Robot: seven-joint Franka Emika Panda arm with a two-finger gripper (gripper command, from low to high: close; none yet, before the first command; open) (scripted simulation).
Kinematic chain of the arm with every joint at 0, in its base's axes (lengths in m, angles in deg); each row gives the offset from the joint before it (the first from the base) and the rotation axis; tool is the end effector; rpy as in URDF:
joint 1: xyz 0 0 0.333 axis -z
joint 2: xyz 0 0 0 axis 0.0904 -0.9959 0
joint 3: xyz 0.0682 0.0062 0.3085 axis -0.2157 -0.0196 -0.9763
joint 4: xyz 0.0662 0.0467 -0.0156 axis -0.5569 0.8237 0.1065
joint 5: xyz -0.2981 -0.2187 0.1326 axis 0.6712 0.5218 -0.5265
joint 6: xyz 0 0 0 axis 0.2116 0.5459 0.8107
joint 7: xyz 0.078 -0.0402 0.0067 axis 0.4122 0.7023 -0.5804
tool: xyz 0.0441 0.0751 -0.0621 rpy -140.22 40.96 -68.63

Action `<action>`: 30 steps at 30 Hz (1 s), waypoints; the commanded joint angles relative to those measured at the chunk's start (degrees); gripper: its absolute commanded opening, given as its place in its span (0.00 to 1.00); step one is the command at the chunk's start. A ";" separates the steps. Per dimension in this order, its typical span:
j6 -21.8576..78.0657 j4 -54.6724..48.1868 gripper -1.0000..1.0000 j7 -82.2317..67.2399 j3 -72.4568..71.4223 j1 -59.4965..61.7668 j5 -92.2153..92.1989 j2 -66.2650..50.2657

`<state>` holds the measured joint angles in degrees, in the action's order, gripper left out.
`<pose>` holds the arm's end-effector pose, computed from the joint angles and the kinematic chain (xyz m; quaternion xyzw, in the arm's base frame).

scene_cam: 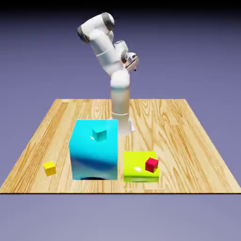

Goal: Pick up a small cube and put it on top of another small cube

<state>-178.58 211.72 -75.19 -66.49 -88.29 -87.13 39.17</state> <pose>-0.4908 -0.0523 0.3020 0.0880 -0.9735 -0.1475 0.1510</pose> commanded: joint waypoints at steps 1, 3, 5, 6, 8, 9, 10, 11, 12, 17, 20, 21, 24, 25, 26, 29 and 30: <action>0.30 -0.40 0.50 -1.27 -2.08 -2.01 -0.47 -0.13; 0.90 -1.18 0.50 -3.81 -6.23 -6.03 -1.42 -0.39; 1.50 -1.97 0.50 -6.35 -10.38 -10.04 -2.37 -0.65; 1.80 -2.37 0.50 -7.62 -12.46 -12.05 -2.84 -0.78; 2.40 -3.16 0.50 -10.16 -16.61 -16.07 -3.78 -1.04; 2.70 -3.55 0.50 -11.43 -18.69 -18.07 -4.26 -1.17; 3.00 -3.95 0.50 -12.70 -20.77 -20.08 -4.73 -1.30; 3.30 -4.34 0.50 -13.97 -22.84 -22.09 -5.20 -1.43; 3.60 -4.74 0.50 -15.23 -24.92 -24.10 -5.68 -1.56; 5.10 -6.71 0.50 -21.58 -35.30 -34.14 -8.04 -2.21; 6.00 -7.89 0.50 -25.39 -41.53 -40.16 -9.46 -2.60; 6.30 -8.29 0.50 -26.66 -43.61 -42.17 -9.93 -2.73; 7.19 -9.47 0.50 -30.47 -49.84 -48.20 -11.35 -3.12; 7.49 -9.87 0.50 -31.74 -51.91 -50.21 -11.82 -3.25; 7.79 -10.26 0.50 -33.01 -53.99 -52.21 -12.30 -3.38; 8.69 -11.45 0.50 -36.81 -60.22 -58.24 -13.72 -3.77; 8.99 -11.84 0.50 -38.08 -62.30 -60.25 -14.19 -3.90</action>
<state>-169.59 199.88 -113.27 -128.78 -148.54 -101.32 35.27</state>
